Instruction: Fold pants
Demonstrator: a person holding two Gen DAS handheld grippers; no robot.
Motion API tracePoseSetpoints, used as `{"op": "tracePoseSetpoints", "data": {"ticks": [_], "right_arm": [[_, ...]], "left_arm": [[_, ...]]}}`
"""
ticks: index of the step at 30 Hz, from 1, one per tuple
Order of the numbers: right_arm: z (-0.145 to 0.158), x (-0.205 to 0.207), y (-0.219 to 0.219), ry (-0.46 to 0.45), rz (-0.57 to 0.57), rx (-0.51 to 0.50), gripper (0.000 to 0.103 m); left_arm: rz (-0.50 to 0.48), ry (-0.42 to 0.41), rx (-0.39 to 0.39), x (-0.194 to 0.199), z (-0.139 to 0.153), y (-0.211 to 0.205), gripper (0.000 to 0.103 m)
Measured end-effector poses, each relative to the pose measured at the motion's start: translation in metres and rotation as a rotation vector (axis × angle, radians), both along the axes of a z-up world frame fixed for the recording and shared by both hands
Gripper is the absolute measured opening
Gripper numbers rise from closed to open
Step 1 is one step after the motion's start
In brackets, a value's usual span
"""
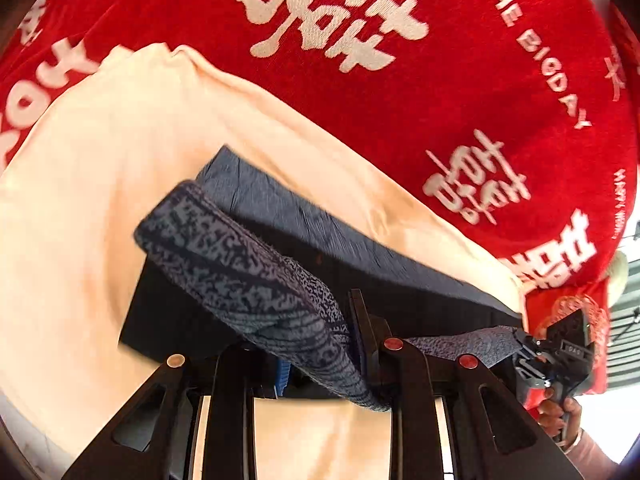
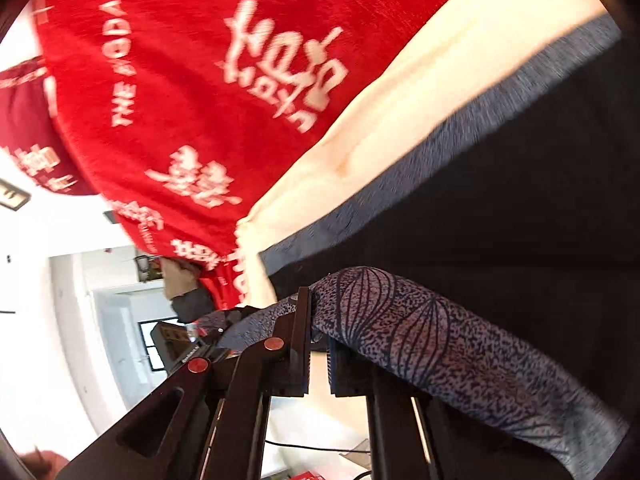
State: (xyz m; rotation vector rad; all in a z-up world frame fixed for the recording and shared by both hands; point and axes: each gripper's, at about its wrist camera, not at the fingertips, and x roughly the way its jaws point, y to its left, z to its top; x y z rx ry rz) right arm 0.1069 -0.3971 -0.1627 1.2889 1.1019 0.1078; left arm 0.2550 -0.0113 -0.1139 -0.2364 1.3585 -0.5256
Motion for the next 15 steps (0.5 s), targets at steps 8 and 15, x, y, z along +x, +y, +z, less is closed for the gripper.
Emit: {"op": "tracePoseSetpoints", "data": {"ticks": [8,15], "right_arm": [[-0.067,0.055,-0.020,0.162,0.050,-0.014,0.009],[-0.013,0.059,-0.005,0.108,0.131,-0.122,0.075]], "left_arm": [[0.024,0.040,0.171,0.045,-0.069,-0.039,0.027],[0.011,0.010,0.231,0.034,-0.027,-0.032,0.050]]}}
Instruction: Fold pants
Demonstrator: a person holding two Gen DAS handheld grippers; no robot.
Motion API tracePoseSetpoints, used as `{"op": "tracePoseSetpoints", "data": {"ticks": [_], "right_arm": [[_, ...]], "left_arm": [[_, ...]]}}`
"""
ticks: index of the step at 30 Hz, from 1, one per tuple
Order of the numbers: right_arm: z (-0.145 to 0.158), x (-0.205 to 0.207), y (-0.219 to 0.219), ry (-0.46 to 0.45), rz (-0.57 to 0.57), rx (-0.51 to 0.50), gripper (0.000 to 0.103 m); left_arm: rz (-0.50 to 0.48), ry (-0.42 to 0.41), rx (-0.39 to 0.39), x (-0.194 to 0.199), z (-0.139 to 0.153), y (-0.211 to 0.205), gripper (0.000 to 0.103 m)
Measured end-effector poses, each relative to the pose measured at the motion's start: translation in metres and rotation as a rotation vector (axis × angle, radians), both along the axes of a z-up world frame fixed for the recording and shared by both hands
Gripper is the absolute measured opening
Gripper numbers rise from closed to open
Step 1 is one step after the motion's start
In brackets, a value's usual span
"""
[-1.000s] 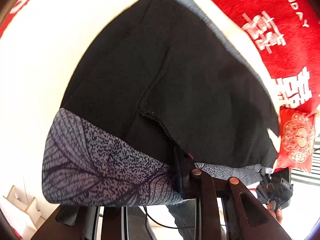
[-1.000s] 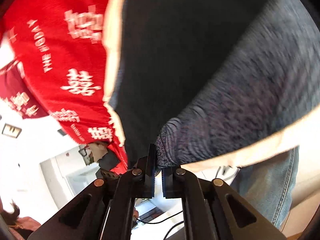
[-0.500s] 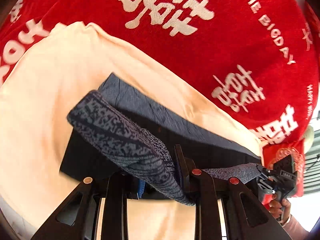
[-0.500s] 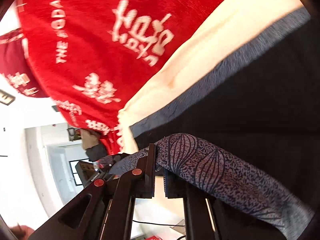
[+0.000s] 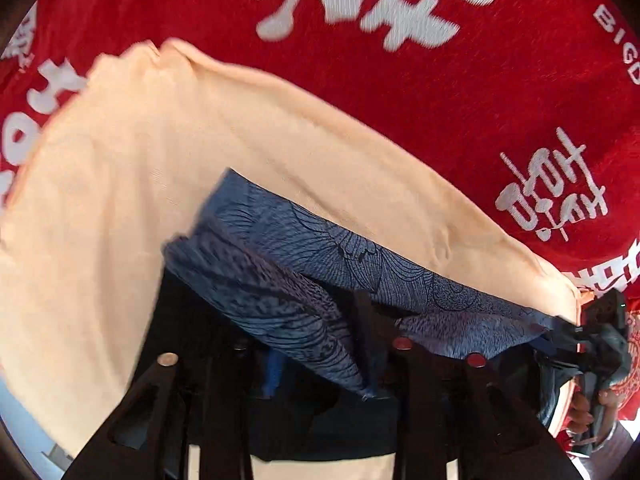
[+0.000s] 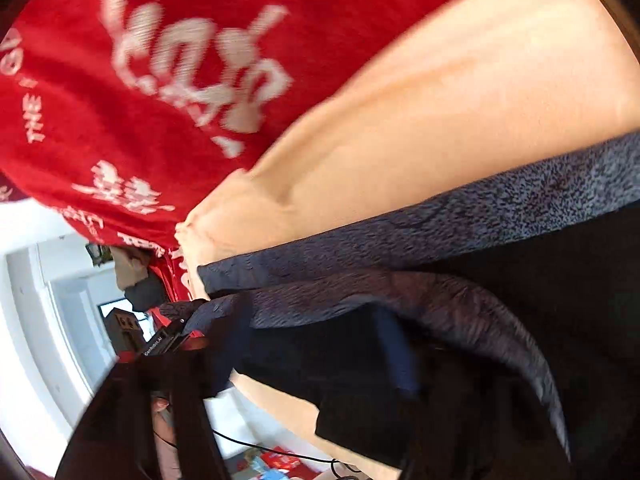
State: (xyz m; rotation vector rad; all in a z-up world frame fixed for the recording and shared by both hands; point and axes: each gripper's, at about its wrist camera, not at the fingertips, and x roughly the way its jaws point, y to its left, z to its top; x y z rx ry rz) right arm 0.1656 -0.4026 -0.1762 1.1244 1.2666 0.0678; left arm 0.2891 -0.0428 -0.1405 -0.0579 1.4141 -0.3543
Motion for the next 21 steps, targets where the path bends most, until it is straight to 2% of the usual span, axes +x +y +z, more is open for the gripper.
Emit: {"op": "tracePoseSetpoints", "data": {"ticks": [1,2,3,4,6,10,13,15,16,17,19,21], "right_arm": [[0.011,-0.001,0.005,-0.014,0.016,-0.031,0.075],[0.022,-0.001,0.010,-0.030,0.037,-0.061,0.075],[0.028,-0.001,0.016,-0.042,0.054,-0.075,0.072],[0.033,0.000,0.025,-0.053,0.079,-0.082,0.059],[0.030,0.009,0.043,-0.045,0.141,-0.080,0.043],[0.001,0.041,0.084,-0.032,0.307,-0.161,0.042],[-0.022,0.065,0.104,-0.012,0.406,-0.316,0.042],[-0.033,0.071,0.099,-0.018,0.402,-0.335,0.042],[-0.034,0.074,0.093,-0.033,0.380,-0.340,0.039],[-0.032,0.076,0.086,-0.031,0.353,-0.365,0.039],[-0.027,0.074,0.071,-0.026,0.285,-0.400,0.040],[-0.019,0.066,0.055,-0.026,0.214,-0.379,0.042]], "left_arm": [[0.005,-0.029,0.022,-0.004,0.008,0.004,0.067],[0.014,-0.062,0.038,-0.007,0.018,0.007,0.071],[0.020,-0.083,0.045,-0.011,0.026,0.010,0.072],[0.024,-0.090,0.059,-0.013,0.030,0.011,0.071],[0.007,-0.100,0.088,-0.016,0.032,0.010,0.072],[-0.092,-0.096,0.121,-0.016,0.005,-0.025,0.072],[-0.135,-0.126,0.203,-0.013,-0.028,-0.055,0.072],[-0.125,-0.114,0.240,-0.008,-0.051,-0.065,0.072],[-0.117,-0.129,0.241,-0.007,-0.055,-0.066,0.076],[-0.107,-0.153,0.234,-0.006,-0.055,-0.066,0.078],[-0.106,-0.146,0.237,-0.003,-0.055,-0.067,0.079],[-0.117,-0.136,0.252,-0.004,-0.051,-0.069,0.079]]}}
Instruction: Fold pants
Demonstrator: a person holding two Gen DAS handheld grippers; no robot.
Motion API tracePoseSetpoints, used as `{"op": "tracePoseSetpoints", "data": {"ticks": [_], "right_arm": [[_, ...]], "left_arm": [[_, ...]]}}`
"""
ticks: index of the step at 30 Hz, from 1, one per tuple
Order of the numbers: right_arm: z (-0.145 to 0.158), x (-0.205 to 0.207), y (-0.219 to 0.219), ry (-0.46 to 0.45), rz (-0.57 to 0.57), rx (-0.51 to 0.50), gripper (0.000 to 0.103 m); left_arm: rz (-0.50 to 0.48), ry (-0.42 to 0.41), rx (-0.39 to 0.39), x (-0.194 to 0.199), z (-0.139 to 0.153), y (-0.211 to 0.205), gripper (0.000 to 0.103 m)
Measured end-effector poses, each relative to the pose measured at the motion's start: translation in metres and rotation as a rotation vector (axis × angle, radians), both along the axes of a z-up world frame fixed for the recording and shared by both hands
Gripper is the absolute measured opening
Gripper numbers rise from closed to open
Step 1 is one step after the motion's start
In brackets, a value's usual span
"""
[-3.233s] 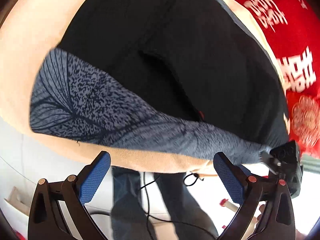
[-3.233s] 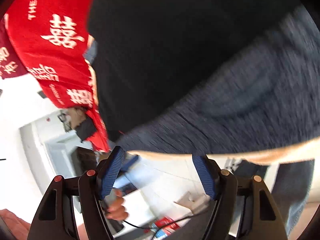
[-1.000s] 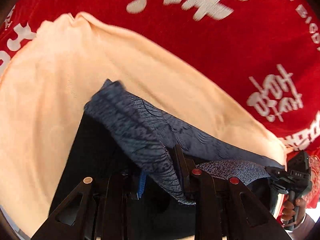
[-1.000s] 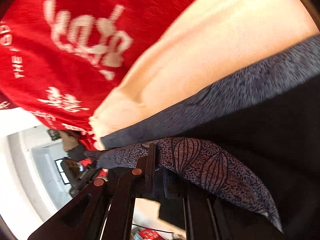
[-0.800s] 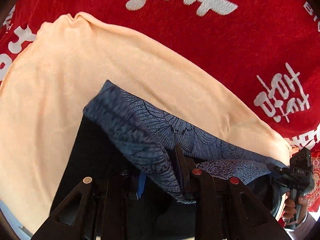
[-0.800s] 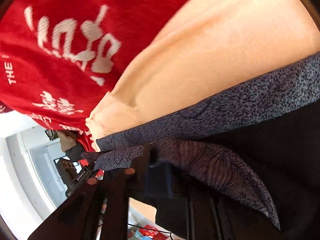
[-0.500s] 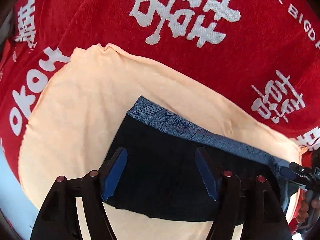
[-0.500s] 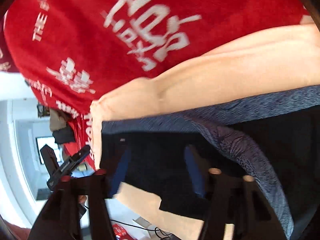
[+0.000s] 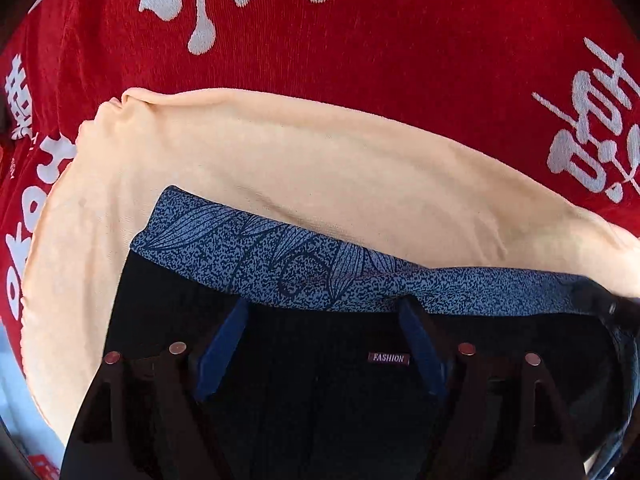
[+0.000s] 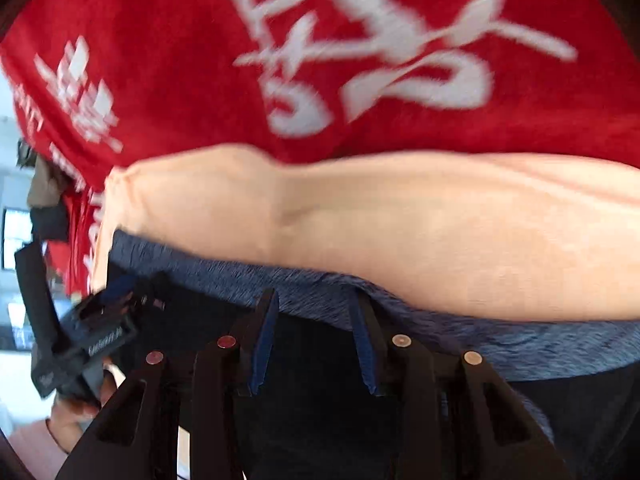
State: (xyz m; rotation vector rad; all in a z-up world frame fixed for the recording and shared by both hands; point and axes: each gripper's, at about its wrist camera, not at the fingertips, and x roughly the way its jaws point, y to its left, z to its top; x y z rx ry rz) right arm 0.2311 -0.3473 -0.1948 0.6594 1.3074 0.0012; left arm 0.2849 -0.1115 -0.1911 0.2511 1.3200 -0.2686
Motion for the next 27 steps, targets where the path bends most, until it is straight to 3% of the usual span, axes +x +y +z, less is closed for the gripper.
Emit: {"op": "tracePoseSetpoints", "data": {"ticks": [4,11,17,27], "right_arm": [[0.023,-0.034,-0.017,-0.029,-0.055,0.061,0.056],[0.043,-0.126,-0.029,-0.015,-0.113,0.187,0.062],[0.050,-0.211,-0.037,0.024,-0.215,0.195,0.063],[0.053,-0.376,-0.041,0.089,-0.504,0.117,0.063]], "left_arm": [[-0.055,0.021,0.036,-0.020,0.021,-0.001,0.079],[-0.113,0.115,0.026,-0.090,0.044,-0.011,0.079],[-0.233,0.178,0.008,-0.152,0.045,-0.046,0.079],[-0.435,0.307,-0.184,-0.241,0.051,-0.117,0.079]]}}
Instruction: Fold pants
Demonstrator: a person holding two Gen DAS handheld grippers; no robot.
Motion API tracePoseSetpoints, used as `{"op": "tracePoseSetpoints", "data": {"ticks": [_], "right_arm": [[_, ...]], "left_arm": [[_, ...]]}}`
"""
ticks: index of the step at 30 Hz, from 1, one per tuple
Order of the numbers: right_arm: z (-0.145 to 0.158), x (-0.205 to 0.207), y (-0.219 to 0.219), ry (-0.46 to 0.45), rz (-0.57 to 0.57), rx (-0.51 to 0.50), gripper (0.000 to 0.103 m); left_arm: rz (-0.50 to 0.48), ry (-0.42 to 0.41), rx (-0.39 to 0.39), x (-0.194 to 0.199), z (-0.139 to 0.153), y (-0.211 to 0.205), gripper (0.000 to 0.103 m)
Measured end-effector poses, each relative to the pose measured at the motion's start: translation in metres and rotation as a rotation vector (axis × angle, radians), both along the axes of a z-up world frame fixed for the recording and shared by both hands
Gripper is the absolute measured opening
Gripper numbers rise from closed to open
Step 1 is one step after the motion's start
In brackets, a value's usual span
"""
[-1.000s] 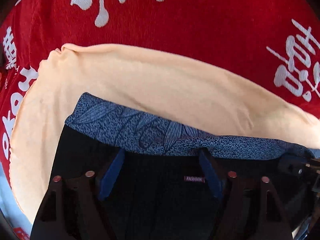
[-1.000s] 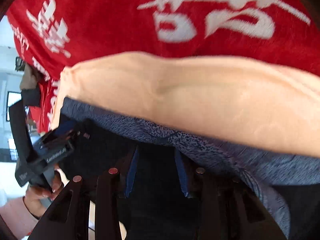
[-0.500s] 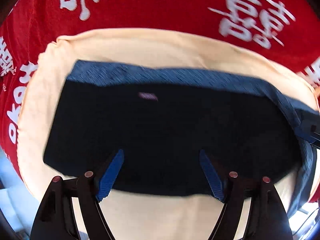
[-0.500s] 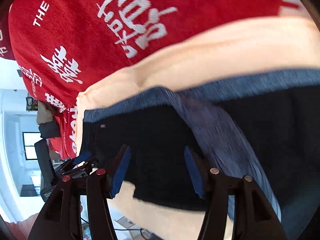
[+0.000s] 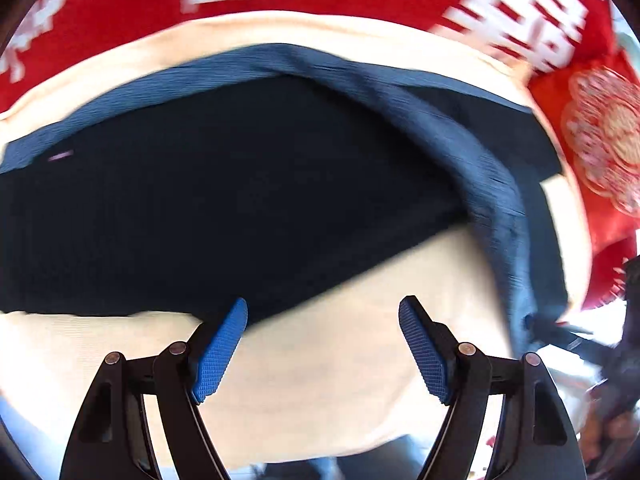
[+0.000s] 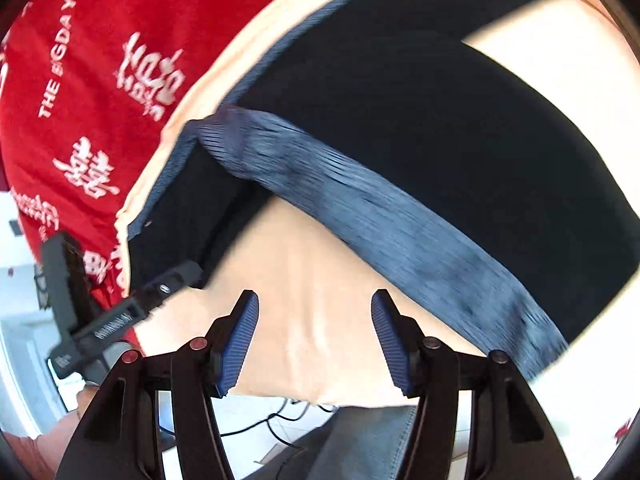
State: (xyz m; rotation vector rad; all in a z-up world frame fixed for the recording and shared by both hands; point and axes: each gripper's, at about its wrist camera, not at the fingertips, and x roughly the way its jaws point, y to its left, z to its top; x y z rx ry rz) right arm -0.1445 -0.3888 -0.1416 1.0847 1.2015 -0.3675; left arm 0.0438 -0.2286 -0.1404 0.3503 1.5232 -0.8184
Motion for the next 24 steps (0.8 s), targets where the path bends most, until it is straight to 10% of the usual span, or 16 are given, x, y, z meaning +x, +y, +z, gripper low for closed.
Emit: {"op": "tracePoseSetpoints", "data": {"ticks": [10,17,23,24], "right_arm": [[-0.018,-0.104,-0.014,0.073,-0.181,-0.093,0.063],[-0.038,-0.120,-0.035,-0.060,-0.161,0.009,0.062],[-0.045,-0.102,-0.047,-0.161,-0.110,0.124,0.038],[-0.049,-0.099,-0.050,-0.147,-0.105,0.144,0.020]], "left_arm": [[-0.124,0.089,-0.090,-0.055,0.004,-0.060,0.079],[-0.119,0.150,-0.075,-0.068,-0.015,-0.093,0.079],[-0.118,0.178,-0.060,-0.091,-0.011,-0.117,0.079],[-0.123,0.184,-0.050,-0.093,-0.010,-0.119,0.079]]}}
